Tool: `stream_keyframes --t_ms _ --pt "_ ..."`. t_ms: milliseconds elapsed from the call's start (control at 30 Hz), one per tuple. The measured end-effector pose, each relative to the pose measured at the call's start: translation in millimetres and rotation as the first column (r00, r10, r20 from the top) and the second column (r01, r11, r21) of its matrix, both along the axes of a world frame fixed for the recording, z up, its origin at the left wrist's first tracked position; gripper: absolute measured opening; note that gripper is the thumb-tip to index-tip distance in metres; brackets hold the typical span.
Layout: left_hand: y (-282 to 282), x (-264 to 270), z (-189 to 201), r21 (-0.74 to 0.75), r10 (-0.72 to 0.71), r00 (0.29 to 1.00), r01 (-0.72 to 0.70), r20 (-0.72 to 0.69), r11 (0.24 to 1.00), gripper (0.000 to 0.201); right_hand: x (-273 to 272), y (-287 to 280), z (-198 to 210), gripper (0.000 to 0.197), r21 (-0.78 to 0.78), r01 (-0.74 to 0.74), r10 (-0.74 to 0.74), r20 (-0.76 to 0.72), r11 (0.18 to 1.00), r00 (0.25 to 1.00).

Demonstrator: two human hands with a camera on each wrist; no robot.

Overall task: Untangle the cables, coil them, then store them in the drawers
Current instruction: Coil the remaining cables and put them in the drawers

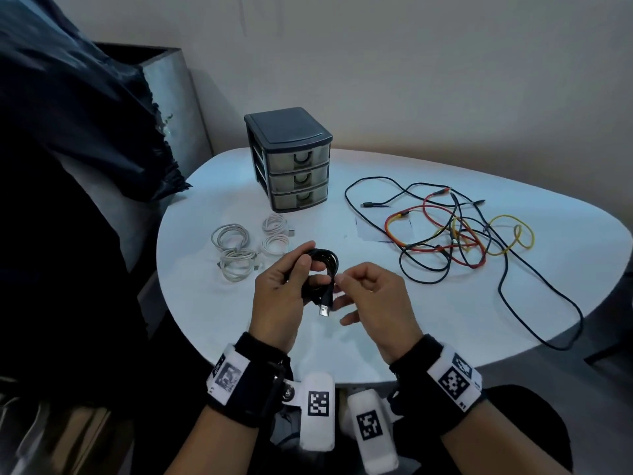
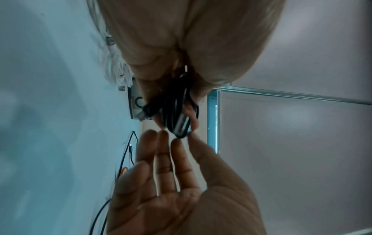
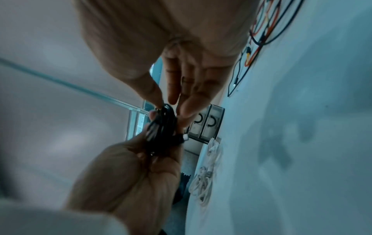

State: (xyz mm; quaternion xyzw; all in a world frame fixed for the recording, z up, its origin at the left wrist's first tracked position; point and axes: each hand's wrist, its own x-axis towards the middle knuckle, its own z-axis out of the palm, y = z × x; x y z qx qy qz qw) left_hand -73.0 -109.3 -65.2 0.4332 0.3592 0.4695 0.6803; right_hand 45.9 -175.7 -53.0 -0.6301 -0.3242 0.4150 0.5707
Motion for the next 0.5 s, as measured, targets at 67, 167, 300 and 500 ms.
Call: stream_keyframes --t_ms 67,167,300,500 --pt "-0.2 -2.3 -4.2 -0.039 -0.033 0.999 0.033 0.020 0.999 0.023 -3.4 2.0 -3.1 0.015 -0.013 -0.008 0.008 0.015 1.000 1.000" --pt "-1.5 -7.7 -16.5 -0.075 -0.024 0.999 0.022 -0.028 0.997 0.022 -8.6 2.5 -12.7 0.020 -0.042 -0.087 0.087 -0.020 0.995 0.996" --pt "0.4 -17.4 -39.0 -0.179 0.015 0.983 -0.048 -0.184 0.983 0.016 -15.5 14.5 -30.6 0.011 -0.171 -0.017 0.014 -0.020 0.985 1.000" --pt "8.1 -44.4 -48.4 0.079 0.531 0.805 -0.530 -0.265 0.844 0.014 -29.9 42.5 -46.1 0.011 -0.287 -0.066 0.014 -0.179 0.956 0.984"
